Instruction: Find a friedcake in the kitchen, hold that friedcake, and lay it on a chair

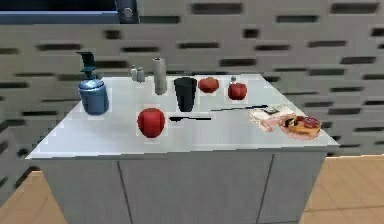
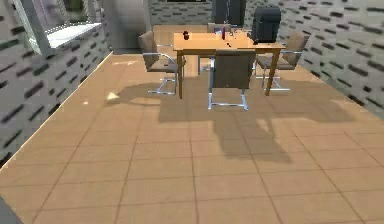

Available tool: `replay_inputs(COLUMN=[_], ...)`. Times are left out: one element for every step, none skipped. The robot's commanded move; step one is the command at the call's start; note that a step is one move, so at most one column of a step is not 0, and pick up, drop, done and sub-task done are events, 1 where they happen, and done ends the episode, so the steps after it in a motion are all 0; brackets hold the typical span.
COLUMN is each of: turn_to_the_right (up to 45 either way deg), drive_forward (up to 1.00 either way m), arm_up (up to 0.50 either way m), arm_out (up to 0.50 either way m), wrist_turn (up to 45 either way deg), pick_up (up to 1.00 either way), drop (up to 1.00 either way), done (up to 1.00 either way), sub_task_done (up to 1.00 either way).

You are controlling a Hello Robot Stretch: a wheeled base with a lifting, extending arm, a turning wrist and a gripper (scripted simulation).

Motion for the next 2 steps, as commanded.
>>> replay_inputs(turn_to_the_right=[-45.0, -12.0], drive_forward=[0.0, 0.0], arm_up=[0.0, 0.0], arm_out=[0.0, 0.0], wrist_turn=[0.0, 0.0], pick_up=[0.0, 0.0], drop=[0.0, 0.0], done=[0.0, 0.0], sub_task_done=[0.0, 0.0])
